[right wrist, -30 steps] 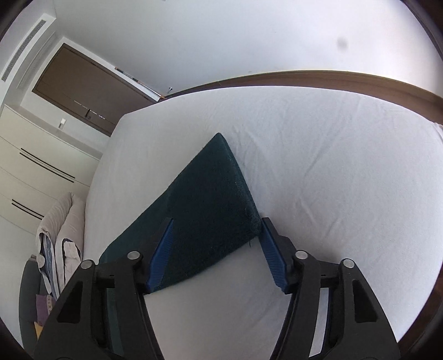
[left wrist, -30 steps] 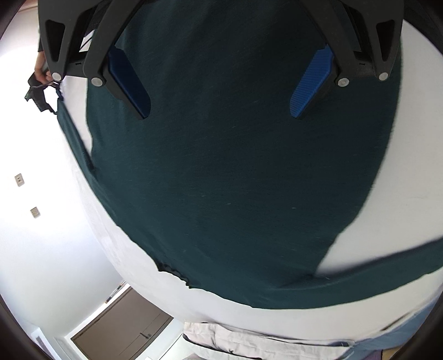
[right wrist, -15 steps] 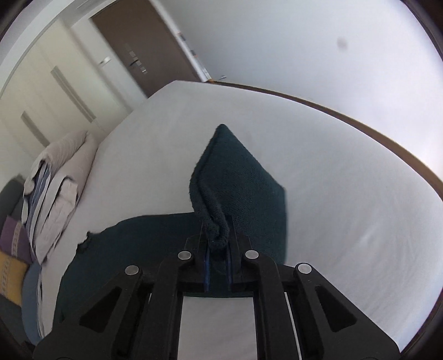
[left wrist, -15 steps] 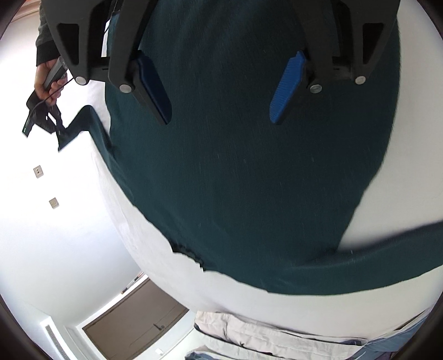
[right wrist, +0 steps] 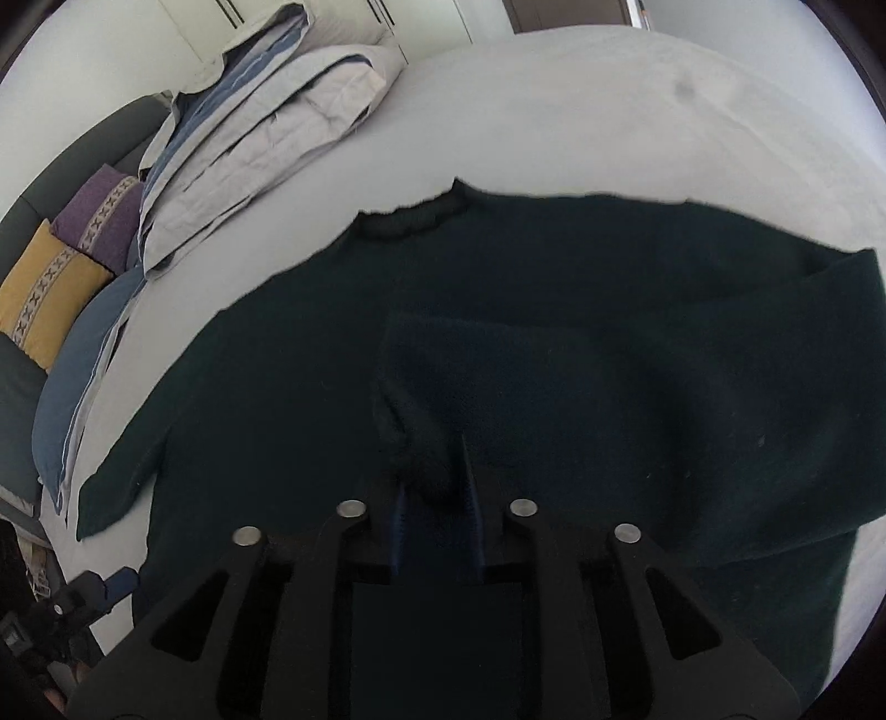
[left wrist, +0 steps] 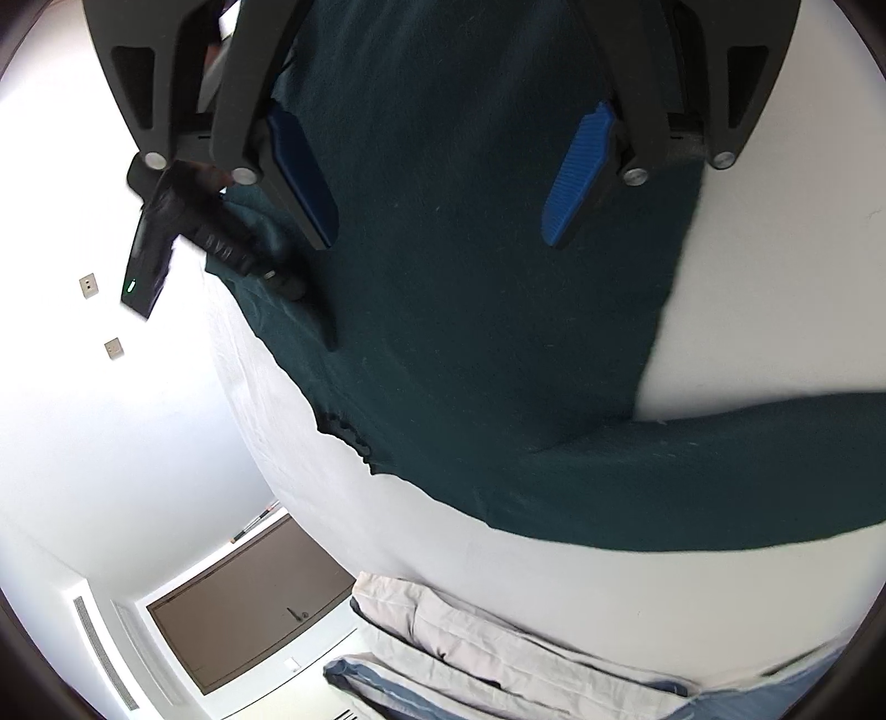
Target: Fold small clothes
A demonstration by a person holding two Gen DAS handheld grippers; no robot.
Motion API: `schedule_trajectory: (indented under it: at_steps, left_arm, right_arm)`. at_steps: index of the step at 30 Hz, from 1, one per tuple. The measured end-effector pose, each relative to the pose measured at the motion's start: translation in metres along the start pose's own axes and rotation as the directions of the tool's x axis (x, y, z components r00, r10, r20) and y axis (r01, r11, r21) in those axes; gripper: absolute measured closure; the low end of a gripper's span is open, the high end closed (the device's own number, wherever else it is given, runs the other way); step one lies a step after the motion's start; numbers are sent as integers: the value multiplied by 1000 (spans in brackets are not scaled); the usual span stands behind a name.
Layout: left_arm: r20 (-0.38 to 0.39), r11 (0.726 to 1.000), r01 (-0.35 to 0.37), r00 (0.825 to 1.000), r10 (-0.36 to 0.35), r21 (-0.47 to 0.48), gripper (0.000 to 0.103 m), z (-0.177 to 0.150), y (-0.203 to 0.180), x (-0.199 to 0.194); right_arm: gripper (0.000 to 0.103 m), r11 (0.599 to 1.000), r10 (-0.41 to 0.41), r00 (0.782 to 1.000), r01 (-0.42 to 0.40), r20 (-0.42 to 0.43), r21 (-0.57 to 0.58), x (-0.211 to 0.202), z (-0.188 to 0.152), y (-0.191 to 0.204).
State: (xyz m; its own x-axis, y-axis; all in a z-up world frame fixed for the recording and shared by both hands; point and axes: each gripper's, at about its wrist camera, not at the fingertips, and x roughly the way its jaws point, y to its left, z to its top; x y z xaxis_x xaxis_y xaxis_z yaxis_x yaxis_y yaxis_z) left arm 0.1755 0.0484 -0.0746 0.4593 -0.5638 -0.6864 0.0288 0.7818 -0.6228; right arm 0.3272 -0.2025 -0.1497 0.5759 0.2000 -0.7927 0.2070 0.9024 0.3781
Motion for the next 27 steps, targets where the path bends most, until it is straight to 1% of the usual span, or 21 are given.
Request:
schedule_trajectory:
  at_steps: [1,2,3,5,6,8,10,11,12,13,14,15,16,17,18,19,20,21,22,24,27]
  left_arm:
    - [-7,1000,10,1000,-10,-2,19,0,-1,2]
    - [-15,1000,21,1000,-21,-1,16,2,-6,8]
    - [-25,1000,29,999,-29,1,14,3,-10,14]
    - [-51,999,44,998,-44,6,13,6,-23,32]
    - [-65,998,53,997,-53,12,13,7,-31,41]
    - [-94,997,67,993,-64,37,13,11,-50,65]
    - [-123,995,65,991,-55,72,16,13,-69,89]
    - [-144,994,59,989,-46,90,24,15,-79,103]
    - [-164,993,60,985,-43,101,29,16,-86,115]
    - [-187,991,60,982,-38,116,37,17,-94,128]
    - [-213,989,54,977,-24,138,45,19,-104,144]
    - [-225,987,47,974,-12,152,51,19,-110,154]
    - [-234,986,35,972,5,166,59,19,-114,162]
    - [-245,983,17,969,28,182,63,18,-121,174]
    - [-245,981,7,969,41,194,65,18,-125,181]
    - [-236,977,-13,970,64,213,69,18,-130,186]
    - [-222,971,-36,971,91,238,79,17,-135,188]
    - [-214,965,-52,971,109,255,85,17,-138,189]
    - [-211,963,-52,971,110,265,91,17,-141,189]
    - [-201,959,-49,974,108,280,92,18,-142,184]
    - [-149,953,-53,984,102,299,93,27,-140,166]
  right_arm:
    - [55,999,33,999,-33,6,14,4,-14,-10]
    - [42,998,55,998,-56,23,23,3,-23,-16]
    - [36,998,57,997,-58,51,25,-8,-41,-21]
    - [31,997,68,993,-70,93,17,-21,-54,-23]
    - [30,996,86,990,-88,109,17,-42,-65,-25]
    - [30,993,113,985,-118,130,30,-98,-84,-54]
    - [30,989,115,983,-128,146,77,-124,-93,-75]
    - [30,983,129,980,-146,153,109,-128,-97,-86]
    - [30,976,144,977,-166,159,138,-134,-99,-96]
    - [30,971,151,975,-178,164,162,-144,-101,-106]
    - [30,966,155,973,-185,170,182,-148,-104,-114]
    - [31,963,156,972,-189,175,193,-154,-108,-121]
    - [31,961,152,972,-188,181,201,-157,-111,-127]
    - [31,961,146,972,-184,184,207,-159,-113,-131]
    - [32,960,141,972,-180,186,215,-161,-116,-136]
    - [33,959,139,973,-178,183,219,-158,-118,-138]
    - [34,958,139,974,-178,178,225,-162,-122,-143]
    - [36,958,133,977,-170,164,232,-158,-123,-146]
    - [37,958,126,980,-161,153,236,-159,-127,-150]
    - [42,963,112,982,-145,151,227,-154,-131,-153]
    - [42,963,112,982,-145,153,227,-151,-132,-155]
